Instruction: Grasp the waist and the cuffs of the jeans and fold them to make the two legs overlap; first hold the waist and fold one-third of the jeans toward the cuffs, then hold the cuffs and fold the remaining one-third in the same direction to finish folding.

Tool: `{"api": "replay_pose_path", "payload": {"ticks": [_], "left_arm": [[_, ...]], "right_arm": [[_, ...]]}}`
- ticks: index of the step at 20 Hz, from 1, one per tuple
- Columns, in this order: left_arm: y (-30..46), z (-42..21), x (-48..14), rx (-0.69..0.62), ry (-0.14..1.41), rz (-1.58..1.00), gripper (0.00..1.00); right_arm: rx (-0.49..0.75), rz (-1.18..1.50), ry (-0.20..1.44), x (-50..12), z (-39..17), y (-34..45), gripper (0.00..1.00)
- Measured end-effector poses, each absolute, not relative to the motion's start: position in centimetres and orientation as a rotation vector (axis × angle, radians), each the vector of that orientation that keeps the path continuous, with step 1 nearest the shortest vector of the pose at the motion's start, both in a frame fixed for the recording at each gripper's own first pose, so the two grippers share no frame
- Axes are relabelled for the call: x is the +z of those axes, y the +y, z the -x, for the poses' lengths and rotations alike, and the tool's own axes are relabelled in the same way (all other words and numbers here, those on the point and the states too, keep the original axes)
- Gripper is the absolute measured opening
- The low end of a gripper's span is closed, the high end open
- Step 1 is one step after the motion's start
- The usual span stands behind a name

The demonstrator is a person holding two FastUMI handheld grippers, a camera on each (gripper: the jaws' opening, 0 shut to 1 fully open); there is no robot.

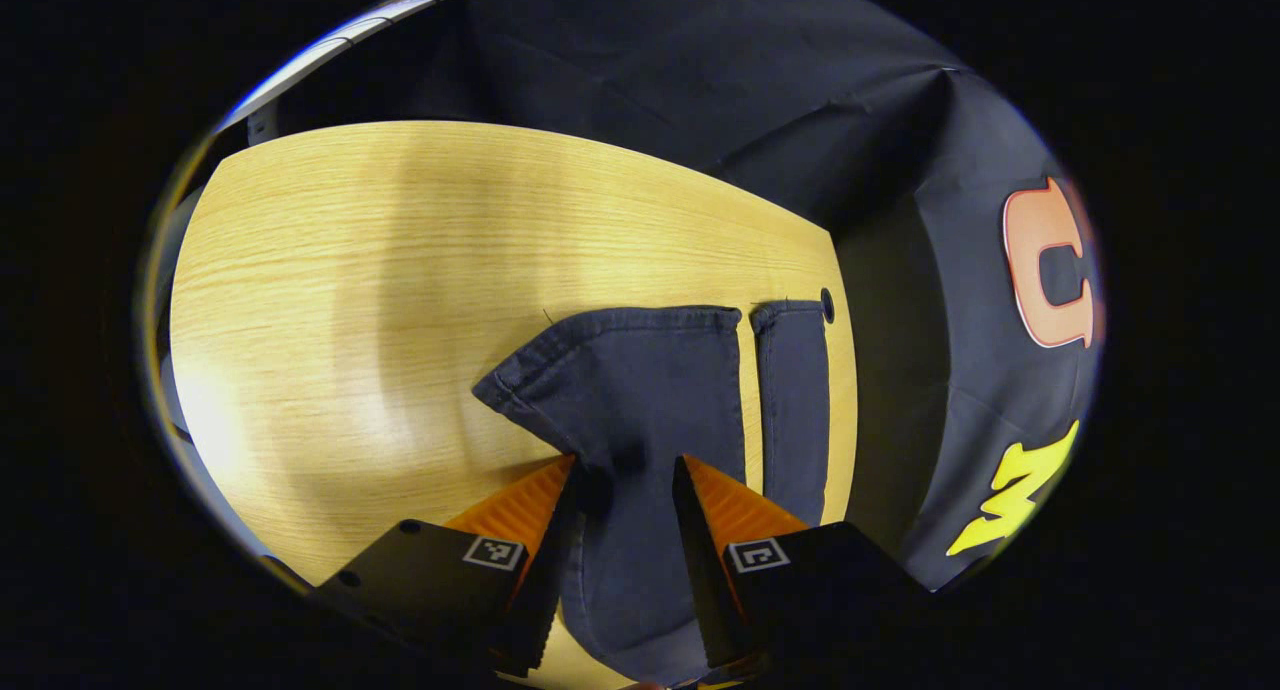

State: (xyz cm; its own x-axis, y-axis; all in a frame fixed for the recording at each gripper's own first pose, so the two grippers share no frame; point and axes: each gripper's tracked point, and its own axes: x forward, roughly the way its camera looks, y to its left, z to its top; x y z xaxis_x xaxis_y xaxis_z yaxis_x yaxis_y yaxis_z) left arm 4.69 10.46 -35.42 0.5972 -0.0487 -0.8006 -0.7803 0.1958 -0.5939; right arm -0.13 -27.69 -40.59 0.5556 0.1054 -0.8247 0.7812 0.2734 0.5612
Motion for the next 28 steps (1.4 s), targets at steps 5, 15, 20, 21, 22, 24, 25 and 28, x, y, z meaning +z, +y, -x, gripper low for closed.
{"api": "replay_pose_path", "payload": {"ticks": [5, 15, 20, 21, 22, 24, 25, 28], "left_arm": [[9.5, -6.3, -36.2, 0.591, 0.864, 1.249, 0.47], [9.1, -6.1, -36.5, 0.603, 0.921, 1.295, 0.08], [8.3, -6.7, -33.9, 0.542, 0.931, 1.319, 0.05], [8.3, -7.1, -33.0, 0.539, 0.921, 1.341, 0.05], [8.2, -7.4, -32.3, 0.540, 0.912, 1.368, 0.05], [8.0, -7.5, -31.0, 0.530, 0.909, 1.417, 0.05], [7.9, -7.5, -30.4, 0.524, 0.909, 1.435, 0.05], [8.2, -8.2, -28.5, 0.525, 0.895, 1.496, 0.05]], "right_arm": [[-0.698, -1.173, 1.023, -41.1, -0.3, -27.3, 0.95], [-0.875, -1.094, 1.104, -41.9, 1.9, -28.5, 0.10], [-0.845, -1.188, 1.092, -41.5, 1.4, -28.4, 0.01], [-0.835, -1.228, 1.071, -41.0, 1.3, -28.4, 0.01], [-0.824, -1.266, 1.052, -40.4, 1.2, -28.5, 0.00], [-0.797, -1.314, 1.015, -39.2, 1.4, -28.9, 0.00], [-0.777, -1.327, 1.002, -38.8, 1.4, -29.1, 0.00], [-0.698, -1.340, 0.951, -36.7, 1.0, -29.8, 0.00]]}}
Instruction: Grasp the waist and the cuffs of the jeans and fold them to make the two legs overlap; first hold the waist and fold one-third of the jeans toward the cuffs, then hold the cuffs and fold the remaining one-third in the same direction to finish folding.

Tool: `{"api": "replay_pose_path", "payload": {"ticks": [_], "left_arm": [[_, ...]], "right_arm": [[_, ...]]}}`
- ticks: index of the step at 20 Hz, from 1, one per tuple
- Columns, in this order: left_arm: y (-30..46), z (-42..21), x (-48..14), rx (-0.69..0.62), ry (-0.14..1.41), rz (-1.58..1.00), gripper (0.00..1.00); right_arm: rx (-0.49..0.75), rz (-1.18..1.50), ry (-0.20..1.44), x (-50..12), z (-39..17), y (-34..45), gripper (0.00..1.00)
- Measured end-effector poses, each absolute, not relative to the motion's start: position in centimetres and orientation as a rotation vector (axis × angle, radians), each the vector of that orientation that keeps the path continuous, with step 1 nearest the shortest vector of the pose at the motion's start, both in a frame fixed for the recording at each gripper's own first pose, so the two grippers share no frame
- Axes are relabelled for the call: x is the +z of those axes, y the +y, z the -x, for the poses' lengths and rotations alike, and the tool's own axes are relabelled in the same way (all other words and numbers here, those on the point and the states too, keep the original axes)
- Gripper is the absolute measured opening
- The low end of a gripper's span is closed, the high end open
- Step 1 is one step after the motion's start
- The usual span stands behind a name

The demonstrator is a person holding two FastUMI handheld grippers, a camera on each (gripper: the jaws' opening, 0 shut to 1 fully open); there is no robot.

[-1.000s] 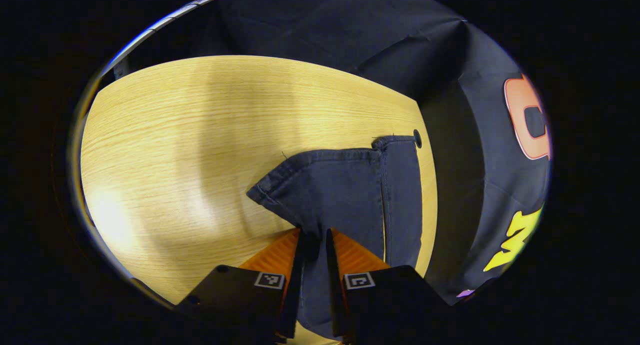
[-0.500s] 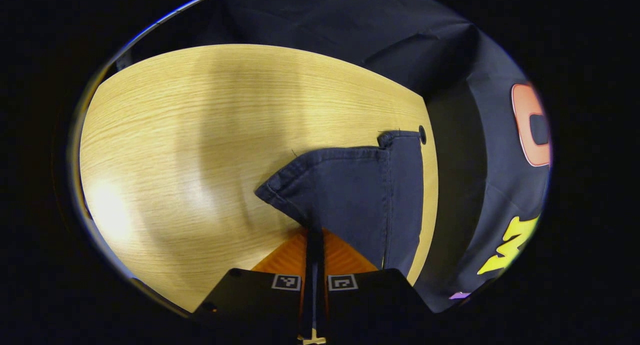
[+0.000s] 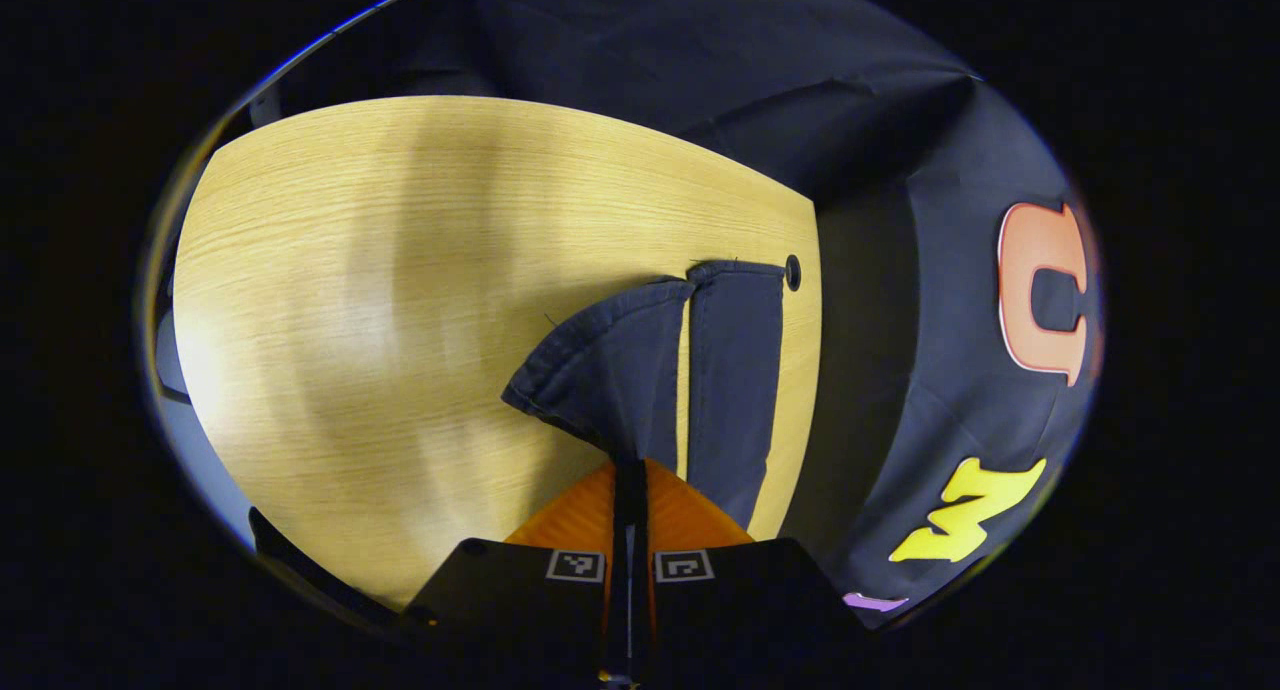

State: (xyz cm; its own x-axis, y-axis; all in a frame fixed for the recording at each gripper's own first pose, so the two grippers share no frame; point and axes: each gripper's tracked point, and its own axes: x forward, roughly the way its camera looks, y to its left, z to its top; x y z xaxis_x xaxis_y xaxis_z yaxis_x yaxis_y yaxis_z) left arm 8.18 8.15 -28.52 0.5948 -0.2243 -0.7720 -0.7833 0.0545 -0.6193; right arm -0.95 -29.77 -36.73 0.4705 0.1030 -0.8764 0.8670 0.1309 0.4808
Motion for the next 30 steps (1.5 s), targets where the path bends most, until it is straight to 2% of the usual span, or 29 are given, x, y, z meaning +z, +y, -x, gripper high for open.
{"api": "replay_pose_path", "payload": {"ticks": [4, 7, 10, 15, 19, 24, 27, 28, 30], "left_arm": [[8.8, -10.2, -25.2, 0.489, 0.875, 1.543, 0.05], [9.5, -13.6, -23.5, 0.478, 0.866, 1.586, 0.05], [9.7, -18.4, -23.7, 0.464, 0.889, 1.585, 0.05], [9.1, -26.6, -26.6, 0.437, 0.967, 1.557, 0.04], [8.1, -32.0, -31.7, 0.414, 1.025, 1.465, 0.04], [7.7, -33.3, -37.5, 0.489, 1.111, 1.351, 0.05], [7.8, -34.0, -37.6, 0.490, 1.126, 1.283, 0.07], [7.6, -34.8, -36.9, 0.458, 1.108, 1.276, 0.10], [7.4, -36.0, -35.1, 0.430, 1.082, 1.249, 0.53]], "right_arm": [[-0.584, -1.331, 0.883, -33.3, -1.5, -29.9, 0.00], [-0.518, -1.297, 0.863, -29.4, -6.6, -29.8, 0.00], [-0.483, -1.274, 0.865, -28.4, -11.5, -29.7, 0.00], [-0.460, -1.221, 0.867, -30.8, -18.9, -29.5, 0.00], [-0.445, -1.189, 0.881, -35.2, -23.1, -29.7, 0.00], [-0.479, -1.178, 0.925, -40.3, -25.0, -29.4, 0.01], [-0.468, -1.103, 0.943, -41.8, -25.7, -29.2, 0.01], [-0.459, -1.084, 0.937, -41.9, -25.9, -29.2, 0.03], [-0.441, -1.049, 0.931, -41.5, -25.9, -29.2, 0.12]]}}
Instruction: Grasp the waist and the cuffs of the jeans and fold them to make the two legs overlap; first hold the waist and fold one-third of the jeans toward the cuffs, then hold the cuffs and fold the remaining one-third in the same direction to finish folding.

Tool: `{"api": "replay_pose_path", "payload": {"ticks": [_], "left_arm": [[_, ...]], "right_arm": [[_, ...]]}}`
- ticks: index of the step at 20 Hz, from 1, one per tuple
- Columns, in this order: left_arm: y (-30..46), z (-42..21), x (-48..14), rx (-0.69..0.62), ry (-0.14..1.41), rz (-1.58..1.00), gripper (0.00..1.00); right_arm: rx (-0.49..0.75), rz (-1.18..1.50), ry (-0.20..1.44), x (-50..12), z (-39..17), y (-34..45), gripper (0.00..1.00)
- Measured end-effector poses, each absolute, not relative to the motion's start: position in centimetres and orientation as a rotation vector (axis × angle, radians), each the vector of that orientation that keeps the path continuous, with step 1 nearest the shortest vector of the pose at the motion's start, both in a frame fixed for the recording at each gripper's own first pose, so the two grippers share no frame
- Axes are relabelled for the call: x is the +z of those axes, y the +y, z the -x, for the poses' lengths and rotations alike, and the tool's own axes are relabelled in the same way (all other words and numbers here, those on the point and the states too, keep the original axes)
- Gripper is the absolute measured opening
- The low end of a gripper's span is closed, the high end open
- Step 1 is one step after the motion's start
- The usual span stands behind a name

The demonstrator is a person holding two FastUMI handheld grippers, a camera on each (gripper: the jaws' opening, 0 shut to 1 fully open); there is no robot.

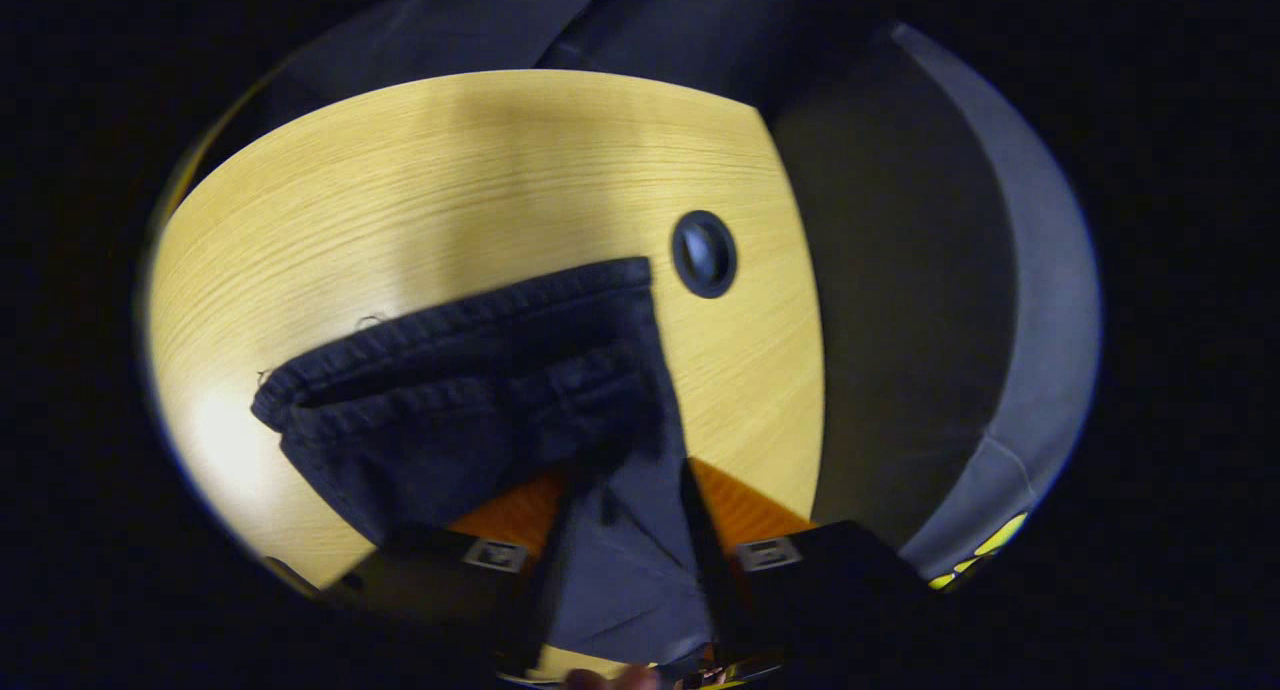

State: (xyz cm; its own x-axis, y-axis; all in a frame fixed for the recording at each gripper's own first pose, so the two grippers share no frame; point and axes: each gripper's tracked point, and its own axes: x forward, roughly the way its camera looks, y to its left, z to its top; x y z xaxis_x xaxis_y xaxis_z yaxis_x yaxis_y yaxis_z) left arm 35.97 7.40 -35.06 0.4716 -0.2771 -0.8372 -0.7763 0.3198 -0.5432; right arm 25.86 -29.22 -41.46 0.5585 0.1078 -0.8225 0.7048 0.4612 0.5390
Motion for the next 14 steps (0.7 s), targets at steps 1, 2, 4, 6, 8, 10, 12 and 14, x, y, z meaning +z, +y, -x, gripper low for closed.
{"api": "replay_pose_path", "payload": {"ticks": [1, 2, 4, 6, 8, 10, 12, 14], "left_arm": [[7.3, -36.2, -34.6, 0.433, 1.089, 1.211, 0.74], [7.5, -36.3, -33.8, 0.446, 1.095, 1.170, 0.96], [8.0, -37.4, -31.4, 0.431, 1.066, 1.112, 0.98], [8.9, -39.3, -27.6, 0.388, 1.001, 1.034, 0.98], [9.3, -41.1, -23.2, 0.324, 0.930, 0.967, 0.98], [8.5, -41.5, -19.7, 0.280, 0.887, 0.912, 0.98], [8.1, -39.8, -18.3, 0.222, 0.826, 0.840, 0.98], [6.7, -39.0, -15.3, 0.156, 0.786, 0.739, 0.99]], "right_arm": [[-0.435, -1.027, 0.930, -41.4, -25.9, -29.3, 0.14], [-0.415, -1.015, 0.916, -41.0, -26.0, -29.2, 0.17], [-0.390, -0.960, 0.897, -40.8, -25.8, -29.0, 0.28], [-0.352, -0.880, 0.883, -39.5, -25.2, -29.0, 0.28], [-0.306, -0.786, 0.870, -38.4, -24.5, -28.7, 0.29], [-0.271, -0.685, 0.862, -36.9, -23.2, -28.6, 0.29], [-0.237, -0.610, 0.839, -34.9, -22.3, -28.8, 0.29], [-0.215, -0.686, 0.828, -34.8, -22.8, -28.5, 0.29]]}}
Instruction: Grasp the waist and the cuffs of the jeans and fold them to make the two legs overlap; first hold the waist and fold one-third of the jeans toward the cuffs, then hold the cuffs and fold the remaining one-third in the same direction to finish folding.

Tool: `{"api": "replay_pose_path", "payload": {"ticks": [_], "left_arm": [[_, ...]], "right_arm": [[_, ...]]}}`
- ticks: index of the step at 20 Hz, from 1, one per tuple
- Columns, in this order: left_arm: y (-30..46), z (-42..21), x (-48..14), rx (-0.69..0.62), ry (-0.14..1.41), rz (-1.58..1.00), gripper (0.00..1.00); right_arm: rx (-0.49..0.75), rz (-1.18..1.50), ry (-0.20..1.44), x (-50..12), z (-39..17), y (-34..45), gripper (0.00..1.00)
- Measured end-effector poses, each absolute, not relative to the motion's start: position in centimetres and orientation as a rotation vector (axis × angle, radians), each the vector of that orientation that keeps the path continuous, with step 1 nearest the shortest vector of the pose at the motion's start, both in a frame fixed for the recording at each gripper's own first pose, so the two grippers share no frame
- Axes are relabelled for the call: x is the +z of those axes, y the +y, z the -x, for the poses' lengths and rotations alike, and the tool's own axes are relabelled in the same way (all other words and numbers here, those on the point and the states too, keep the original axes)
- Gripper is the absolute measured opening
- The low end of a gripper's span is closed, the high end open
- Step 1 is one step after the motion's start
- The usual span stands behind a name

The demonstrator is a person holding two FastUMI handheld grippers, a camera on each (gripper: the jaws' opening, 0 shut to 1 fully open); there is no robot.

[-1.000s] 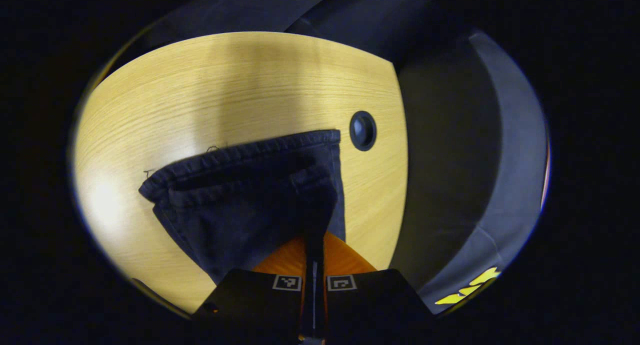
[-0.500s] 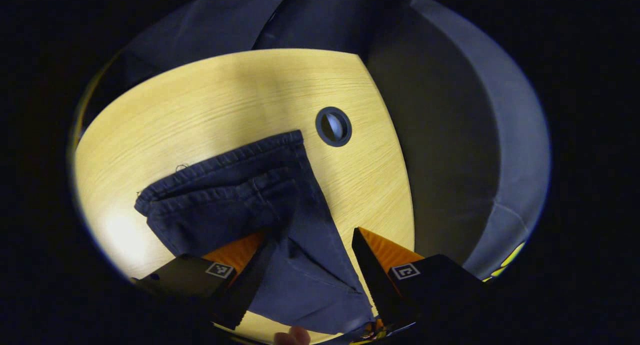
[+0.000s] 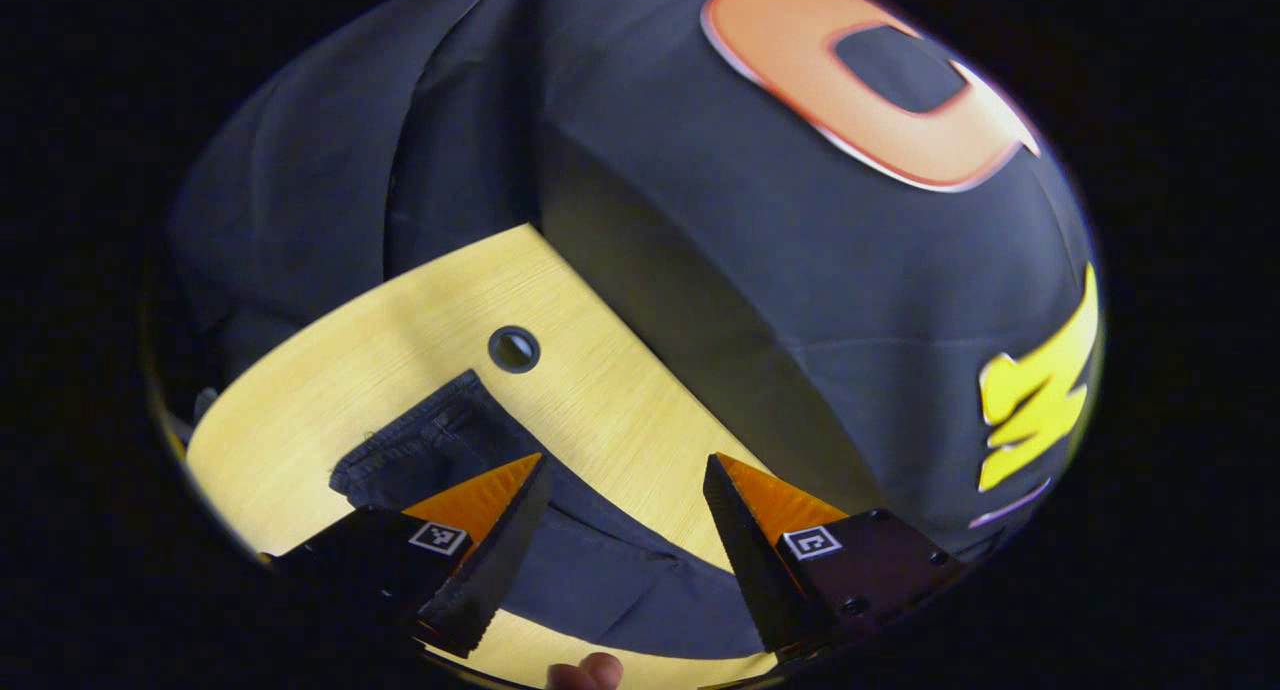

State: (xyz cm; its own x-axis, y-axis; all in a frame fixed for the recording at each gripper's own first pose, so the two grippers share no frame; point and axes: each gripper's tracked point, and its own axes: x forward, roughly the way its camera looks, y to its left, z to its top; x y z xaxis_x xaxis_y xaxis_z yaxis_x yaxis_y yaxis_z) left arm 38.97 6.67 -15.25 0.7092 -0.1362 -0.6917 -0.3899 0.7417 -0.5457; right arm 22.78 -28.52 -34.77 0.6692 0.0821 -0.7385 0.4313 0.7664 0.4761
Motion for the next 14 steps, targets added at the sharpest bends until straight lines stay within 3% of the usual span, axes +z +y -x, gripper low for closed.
{"api": "replay_pose_path", "payload": {"ticks": [1, 3, 5, 9, 14], "left_arm": [[6.0, -38.2, -14.2, 0.128, 0.761, 0.714, 0.99], [4.4, -36.6, -11.7, 0.084, 0.725, 0.725, 0.99], [4.4, -35.1, -10.4, 0.076, 0.695, 0.715, 0.99], [5.0, -33.3, -6.9, 0.068, 0.587, 0.595, 0.99], [4.3, -30.5, 0.2, 0.080, 0.317, 0.288, 0.99]], "right_arm": [[-0.213, -0.797, 0.835, -35.0, -23.1, -28.1, 0.29], [-0.232, -1.040, 0.811, -35.7, -24.3, -27.5, 0.63], [-0.274, -1.086, 0.811, -36.3, -23.4, -28.4, 0.98], [-0.244, -0.858, 0.738, -31.9, -19.9, -30.1, 0.98], [-0.130, -0.369, 0.303, -17.6, -14.7, -30.7, 0.98]]}}
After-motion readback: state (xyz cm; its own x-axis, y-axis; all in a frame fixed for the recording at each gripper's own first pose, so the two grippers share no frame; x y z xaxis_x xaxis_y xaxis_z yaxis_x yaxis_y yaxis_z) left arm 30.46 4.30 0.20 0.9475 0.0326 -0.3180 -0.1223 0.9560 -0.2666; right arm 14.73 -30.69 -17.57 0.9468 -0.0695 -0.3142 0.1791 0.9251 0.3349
